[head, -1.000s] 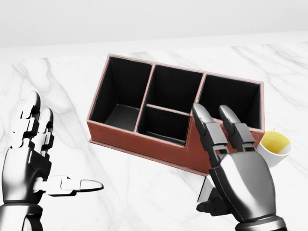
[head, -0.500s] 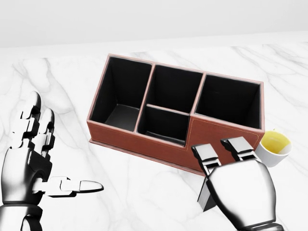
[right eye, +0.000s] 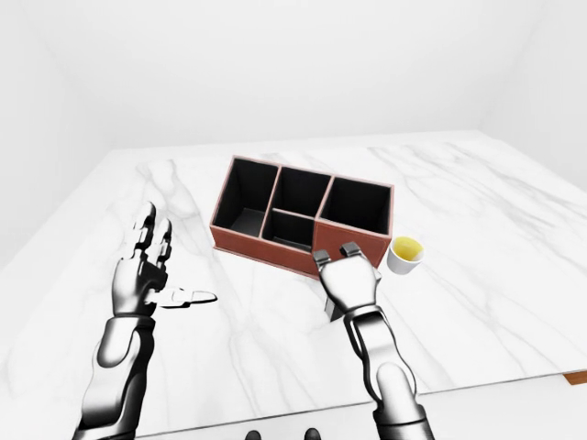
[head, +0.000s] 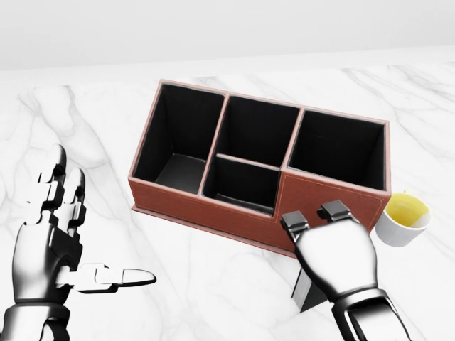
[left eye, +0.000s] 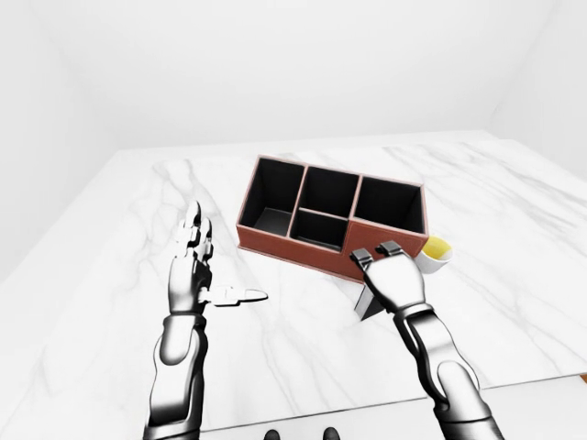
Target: Pick up the book and place it in the right compartment of the caddy.
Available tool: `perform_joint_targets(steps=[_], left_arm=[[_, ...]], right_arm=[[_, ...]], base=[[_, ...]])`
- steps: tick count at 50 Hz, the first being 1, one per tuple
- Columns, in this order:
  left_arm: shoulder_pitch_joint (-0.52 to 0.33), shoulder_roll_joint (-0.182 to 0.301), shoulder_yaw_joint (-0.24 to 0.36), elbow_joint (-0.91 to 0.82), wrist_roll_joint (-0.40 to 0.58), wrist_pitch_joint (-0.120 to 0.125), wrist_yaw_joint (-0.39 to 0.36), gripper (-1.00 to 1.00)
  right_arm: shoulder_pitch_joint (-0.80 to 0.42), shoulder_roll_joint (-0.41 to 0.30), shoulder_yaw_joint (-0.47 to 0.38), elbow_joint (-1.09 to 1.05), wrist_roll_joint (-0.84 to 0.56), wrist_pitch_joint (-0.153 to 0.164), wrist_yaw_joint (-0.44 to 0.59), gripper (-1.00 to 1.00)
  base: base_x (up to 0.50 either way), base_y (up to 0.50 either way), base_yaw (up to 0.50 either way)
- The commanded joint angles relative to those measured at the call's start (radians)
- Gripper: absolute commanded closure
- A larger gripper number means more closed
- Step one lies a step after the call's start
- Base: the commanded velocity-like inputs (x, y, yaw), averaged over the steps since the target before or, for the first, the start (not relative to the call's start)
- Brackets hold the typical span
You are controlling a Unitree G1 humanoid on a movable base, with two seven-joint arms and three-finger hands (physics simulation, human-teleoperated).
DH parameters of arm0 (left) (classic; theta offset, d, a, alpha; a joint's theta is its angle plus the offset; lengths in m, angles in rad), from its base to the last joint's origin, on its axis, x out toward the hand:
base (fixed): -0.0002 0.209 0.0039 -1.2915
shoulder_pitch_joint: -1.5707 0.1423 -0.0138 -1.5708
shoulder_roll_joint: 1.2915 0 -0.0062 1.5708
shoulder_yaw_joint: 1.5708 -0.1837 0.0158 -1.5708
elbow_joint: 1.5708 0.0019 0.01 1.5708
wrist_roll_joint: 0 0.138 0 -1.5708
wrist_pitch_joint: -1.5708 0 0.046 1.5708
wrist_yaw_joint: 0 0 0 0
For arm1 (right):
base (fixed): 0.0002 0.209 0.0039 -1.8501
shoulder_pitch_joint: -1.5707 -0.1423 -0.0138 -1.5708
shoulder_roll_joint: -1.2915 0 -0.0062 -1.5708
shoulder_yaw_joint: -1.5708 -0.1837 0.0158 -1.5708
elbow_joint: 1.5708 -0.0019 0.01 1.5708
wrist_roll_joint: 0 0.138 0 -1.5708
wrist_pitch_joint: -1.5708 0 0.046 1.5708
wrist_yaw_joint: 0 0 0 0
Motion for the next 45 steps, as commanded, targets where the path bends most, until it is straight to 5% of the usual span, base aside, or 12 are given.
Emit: perform_joint_targets(steps=[1,45], left_arm=[[-0.001,0.001,-0.003,0.038,0.001,-0.011,0.012,-1.0],[-0.047,0.025,0.028,0.109,-0.017,-0.011,0.0,-1.0]], right_arm=[[-0.069,-0.014,0.023,0.197,-0.023,0.0,-0.045,-0.27],[-0.149,-0.072,0.02,0.539,-0.049,0.0,-0.247,-0.29]], base=[[0.0,0.0,0.0],[0.0,0.0,0.0]])
